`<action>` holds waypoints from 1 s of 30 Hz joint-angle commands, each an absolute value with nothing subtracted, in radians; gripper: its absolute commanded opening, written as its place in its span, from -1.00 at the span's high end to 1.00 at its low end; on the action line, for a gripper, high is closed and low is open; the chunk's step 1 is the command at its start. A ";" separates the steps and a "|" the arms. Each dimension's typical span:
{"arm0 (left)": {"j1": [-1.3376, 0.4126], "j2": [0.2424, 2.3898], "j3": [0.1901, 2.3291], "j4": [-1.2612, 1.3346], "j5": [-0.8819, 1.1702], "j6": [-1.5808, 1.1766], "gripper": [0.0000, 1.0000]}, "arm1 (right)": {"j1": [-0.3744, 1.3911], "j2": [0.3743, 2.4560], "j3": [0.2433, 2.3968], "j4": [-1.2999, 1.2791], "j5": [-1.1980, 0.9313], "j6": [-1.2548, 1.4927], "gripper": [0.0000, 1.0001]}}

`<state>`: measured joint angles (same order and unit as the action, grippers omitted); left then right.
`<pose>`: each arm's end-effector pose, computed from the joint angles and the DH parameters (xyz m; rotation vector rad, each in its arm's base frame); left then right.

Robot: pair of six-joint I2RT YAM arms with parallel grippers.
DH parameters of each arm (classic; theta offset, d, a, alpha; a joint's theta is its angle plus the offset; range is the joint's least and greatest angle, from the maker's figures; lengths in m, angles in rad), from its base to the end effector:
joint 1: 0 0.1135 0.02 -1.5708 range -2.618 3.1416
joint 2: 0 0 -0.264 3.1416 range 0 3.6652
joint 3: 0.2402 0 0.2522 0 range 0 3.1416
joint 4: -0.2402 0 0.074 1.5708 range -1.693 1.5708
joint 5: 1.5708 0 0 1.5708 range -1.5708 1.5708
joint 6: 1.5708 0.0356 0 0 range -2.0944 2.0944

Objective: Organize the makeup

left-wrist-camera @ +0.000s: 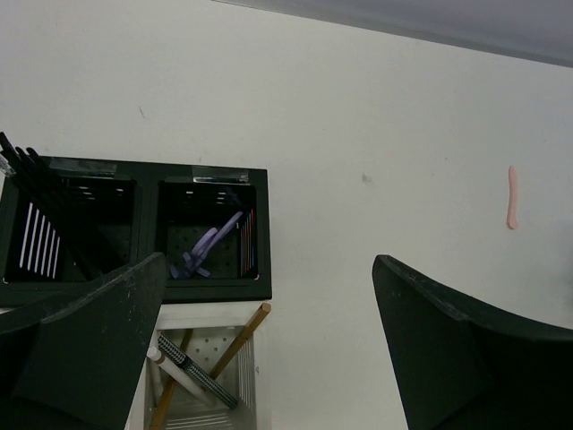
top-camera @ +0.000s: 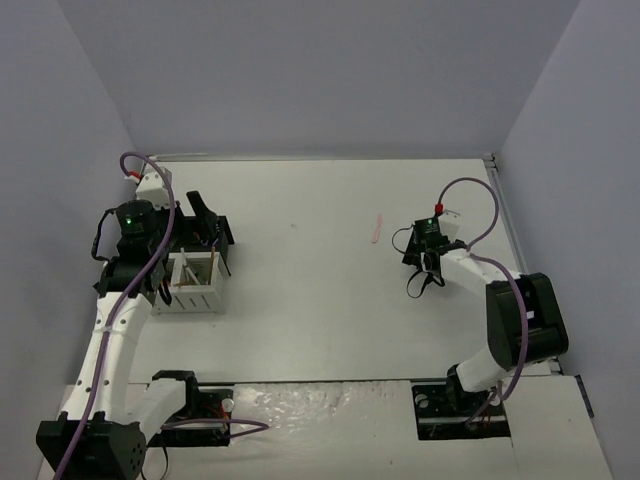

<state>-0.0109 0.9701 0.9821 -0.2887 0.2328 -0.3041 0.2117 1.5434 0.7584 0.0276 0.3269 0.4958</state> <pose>0.2194 -0.0106 0.3645 -0.1088 1.8589 -0.4340 0.3023 0.0533 0.1727 0.4818 2.2278 -0.0125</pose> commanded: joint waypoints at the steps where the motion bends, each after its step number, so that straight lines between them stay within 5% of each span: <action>1: -0.005 0.961 1.015 -0.252 0.287 -0.326 -0.94 | 0.172 1.618 0.821 0.088 0.291 0.501 -0.31; 7: -0.005 0.964 1.015 -0.245 0.310 -0.333 -0.94 | 0.152 1.688 0.830 0.103 0.276 0.488 0.03; 13: -0.005 0.965 1.010 -0.235 0.342 -0.358 -0.94 | 0.149 1.692 0.805 0.117 0.238 0.494 0.91; 22: -0.045 0.982 1.024 -0.228 0.504 -0.510 -0.94 | 0.335 1.440 0.766 0.244 0.063 0.323 1.00; 30: -0.292 1.021 1.108 -0.211 0.511 -0.622 -0.94 | 0.673 1.177 0.785 0.462 -0.166 0.135 1.00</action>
